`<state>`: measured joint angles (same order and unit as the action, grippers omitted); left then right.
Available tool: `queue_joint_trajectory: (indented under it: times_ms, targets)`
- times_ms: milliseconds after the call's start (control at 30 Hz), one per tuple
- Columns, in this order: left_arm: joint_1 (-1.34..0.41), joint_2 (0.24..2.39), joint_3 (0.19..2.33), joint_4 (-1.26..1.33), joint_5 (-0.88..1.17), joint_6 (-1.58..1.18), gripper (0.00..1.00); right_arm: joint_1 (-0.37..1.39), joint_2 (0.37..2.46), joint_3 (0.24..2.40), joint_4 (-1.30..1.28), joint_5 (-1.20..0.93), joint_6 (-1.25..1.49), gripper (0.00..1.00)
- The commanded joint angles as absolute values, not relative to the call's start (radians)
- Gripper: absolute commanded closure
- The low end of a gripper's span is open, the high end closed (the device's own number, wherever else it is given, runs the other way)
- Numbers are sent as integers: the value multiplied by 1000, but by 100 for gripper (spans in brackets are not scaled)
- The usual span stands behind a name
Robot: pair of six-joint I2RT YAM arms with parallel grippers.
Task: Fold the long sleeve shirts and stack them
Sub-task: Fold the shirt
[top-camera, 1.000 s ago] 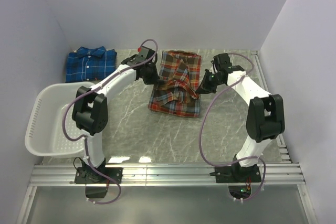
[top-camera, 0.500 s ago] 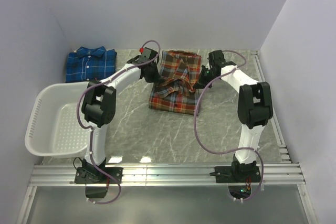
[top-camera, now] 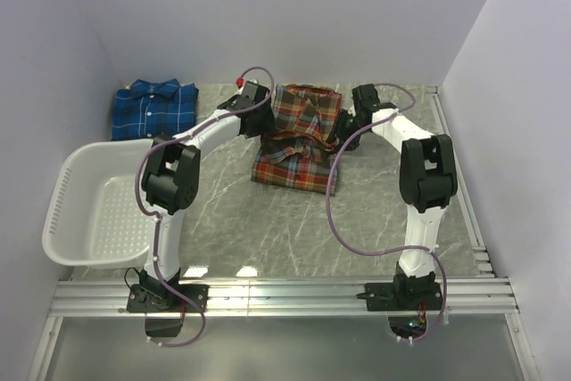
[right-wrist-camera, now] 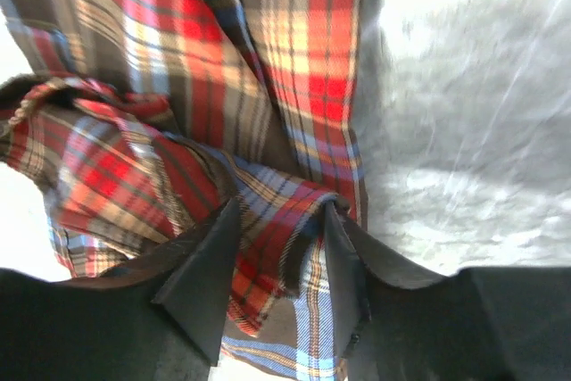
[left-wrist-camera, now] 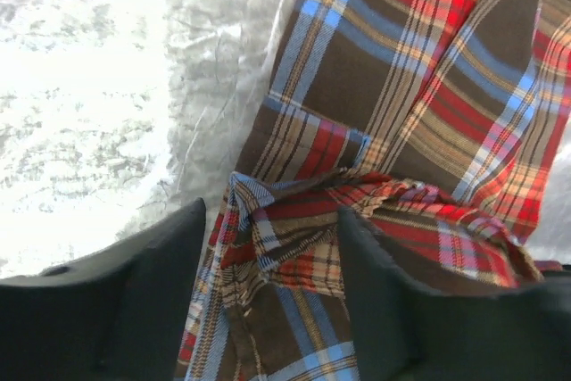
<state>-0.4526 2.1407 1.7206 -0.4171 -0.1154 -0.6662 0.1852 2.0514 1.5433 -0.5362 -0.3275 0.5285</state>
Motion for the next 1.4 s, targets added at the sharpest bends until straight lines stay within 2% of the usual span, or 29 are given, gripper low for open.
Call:
queue_joint_trajectory:
  times_ms: [0,33,67,167,267,500,800,967,1367]
  targets:
    - [-449,2076,1726,-382,-172,-657,32,176,1949,1620,-525,-259,476,46]
    - [-448,2062,1729,-387,-179,-658,29,176,1925,1621,-523,-249,468,44]
    - [-448,2046,1736,-394,-186,-661,19,178,1901,1618,-523,-221,453,44]
    - [-446,1973,1741,-411,-193,-663,11,189,1809,1594,-517,-201,425,44]
    - [-448,1887,1732,-423,-207,-664,9,219,1740,1546,-528,-170,407,44]
    - [-448,1665,1643,-505,-224,-620,11,305,1638,1335,-477,-155,420,48]
    - [-448,1373,1370,-488,-348,-526,11,422,1661,1181,-391,-107,463,52]
    - [-448,1278,1214,-403,-410,-505,11,422,1742,1206,-362,-58,475,53]
    - [-446,1293,1161,-380,-390,-488,11,413,1933,1431,-351,26,472,54]
